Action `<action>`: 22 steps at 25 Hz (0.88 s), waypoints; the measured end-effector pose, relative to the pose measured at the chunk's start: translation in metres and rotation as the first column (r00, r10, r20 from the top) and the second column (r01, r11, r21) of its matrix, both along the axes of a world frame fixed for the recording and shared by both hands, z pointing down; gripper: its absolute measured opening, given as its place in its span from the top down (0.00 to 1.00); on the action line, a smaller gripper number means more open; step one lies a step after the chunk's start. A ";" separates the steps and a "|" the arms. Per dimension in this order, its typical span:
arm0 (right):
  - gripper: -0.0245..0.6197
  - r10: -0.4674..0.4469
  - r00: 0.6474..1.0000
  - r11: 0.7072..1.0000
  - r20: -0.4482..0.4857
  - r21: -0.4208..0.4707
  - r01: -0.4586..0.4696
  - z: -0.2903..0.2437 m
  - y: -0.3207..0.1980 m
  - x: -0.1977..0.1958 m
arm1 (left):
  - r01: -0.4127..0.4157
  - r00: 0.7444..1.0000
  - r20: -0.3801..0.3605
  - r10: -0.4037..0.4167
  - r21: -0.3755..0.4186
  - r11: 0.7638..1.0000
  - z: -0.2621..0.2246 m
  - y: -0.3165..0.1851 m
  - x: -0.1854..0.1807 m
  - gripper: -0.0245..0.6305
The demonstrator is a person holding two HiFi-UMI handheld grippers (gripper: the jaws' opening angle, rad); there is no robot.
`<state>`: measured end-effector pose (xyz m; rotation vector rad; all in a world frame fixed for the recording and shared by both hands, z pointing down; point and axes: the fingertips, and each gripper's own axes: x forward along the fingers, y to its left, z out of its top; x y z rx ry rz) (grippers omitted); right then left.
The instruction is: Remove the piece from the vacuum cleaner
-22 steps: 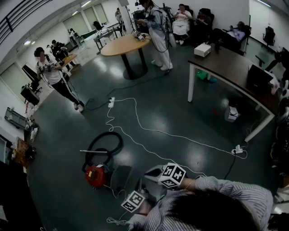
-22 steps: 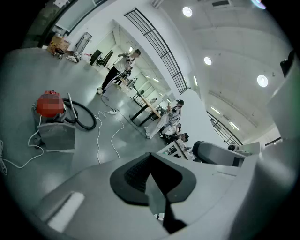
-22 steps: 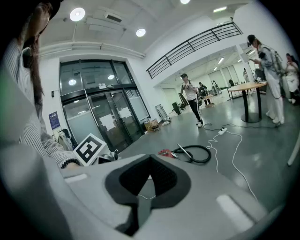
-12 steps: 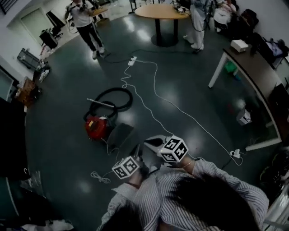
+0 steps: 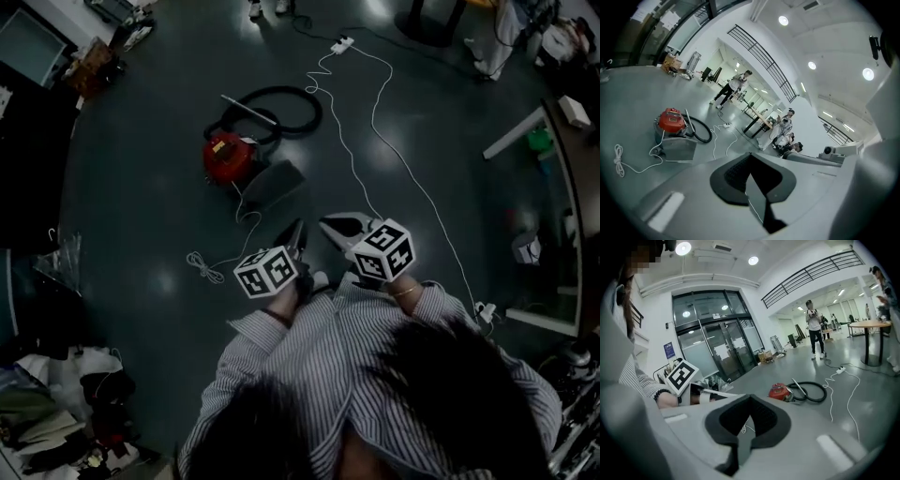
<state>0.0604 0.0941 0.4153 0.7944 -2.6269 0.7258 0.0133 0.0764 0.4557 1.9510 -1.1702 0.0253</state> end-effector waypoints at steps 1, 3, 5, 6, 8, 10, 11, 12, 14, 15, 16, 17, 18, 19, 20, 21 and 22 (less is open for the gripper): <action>0.96 -0.008 1.000 1.000 0.004 0.000 0.008 0.000 0.000 -0.003 | 0.015 1.000 -0.003 -0.015 -0.001 1.000 0.001 0.001 -0.004 0.96; 0.96 -0.024 0.999 1.000 0.021 0.005 0.024 0.000 -0.001 -0.008 | 0.038 0.999 -0.021 -0.039 -0.009 0.999 0.005 0.002 -0.009 0.96; 0.96 -0.036 0.999 0.999 0.033 0.012 0.035 0.001 -0.002 -0.011 | 0.063 0.997 -0.051 -0.063 -0.016 0.998 0.010 0.003 -0.013 0.96; 0.96 -0.041 0.999 0.999 0.031 0.017 0.041 0.002 -0.001 -0.011 | 0.075 0.995 -0.060 -0.076 -0.021 0.997 0.012 0.005 -0.013 0.96; 0.96 -0.054 0.998 0.998 0.013 0.028 0.054 0.003 0.000 -0.006 | 0.096 0.994 -0.055 -0.098 -0.031 0.995 0.013 0.011 -0.013 0.96; 0.96 -0.067 0.998 0.997 -0.007 0.042 0.068 0.003 -0.004 -0.001 | 0.110 0.993 -0.035 -0.111 -0.030 0.993 0.012 0.011 -0.010 0.96; 0.96 -0.072 0.997 0.996 -0.015 0.050 0.073 0.003 -0.007 0.001 | 0.117 0.993 -0.028 -0.118 -0.028 0.993 0.012 0.009 -0.009 0.96; 0.96 -0.076 0.997 0.995 -0.022 0.057 0.077 0.005 -0.011 0.001 | 0.126 0.992 -0.025 -0.126 -0.027 0.992 0.014 0.007 -0.009 0.96; 0.96 -0.086 0.996 0.994 -0.029 0.058 0.088 0.012 -0.014 0.000 | 0.146 0.989 -0.029 -0.147 -0.029 0.989 0.020 0.004 -0.012 0.96; 0.96 -0.091 0.995 0.995 -0.029 0.049 0.092 0.017 -0.015 -0.002 | 0.157 0.987 -0.036 -0.158 -0.034 0.987 0.024 0.004 -0.014 0.96; 0.96 -0.095 0.995 0.995 -0.026 0.036 0.096 0.021 -0.015 -0.003 | 0.167 0.985 -0.045 -0.169 -0.043 0.985 0.029 0.003 -0.016 0.96; 0.96 -0.098 0.995 0.995 -0.024 0.021 0.099 0.026 -0.016 -0.005 | 0.177 0.982 -0.054 -0.180 -0.054 0.983 0.033 0.002 -0.019 0.96; 0.96 -0.102 0.995 0.995 -0.024 0.010 0.102 0.029 -0.018 -0.007 | 0.187 0.980 -0.060 -0.191 -0.064 0.980 0.037 0.000 -0.022 0.96; 0.96 -0.106 0.994 0.994 -0.026 0.004 0.106 0.032 -0.023 -0.009 | 0.194 0.978 -0.063 -0.198 -0.068 0.979 0.039 -0.005 -0.026 0.96; 0.96 -0.110 0.993 0.994 -0.029 0.003 0.110 0.033 -0.032 -0.013 | 0.197 0.978 -0.062 -0.201 -0.066 0.978 0.040 -0.013 -0.030 0.96; 0.96 -0.113 0.993 0.994 -0.033 0.002 0.113 0.035 -0.042 -0.018 | 0.198 0.978 -0.060 -0.201 -0.063 0.978 0.041 -0.023 -0.036 0.96; 0.94 -0.113 0.993 0.994 -0.038 -0.004 0.113 0.039 -0.053 -0.023 | 0.197 0.978 -0.058 -0.201 -0.063 0.978 0.044 -0.034 -0.041 0.96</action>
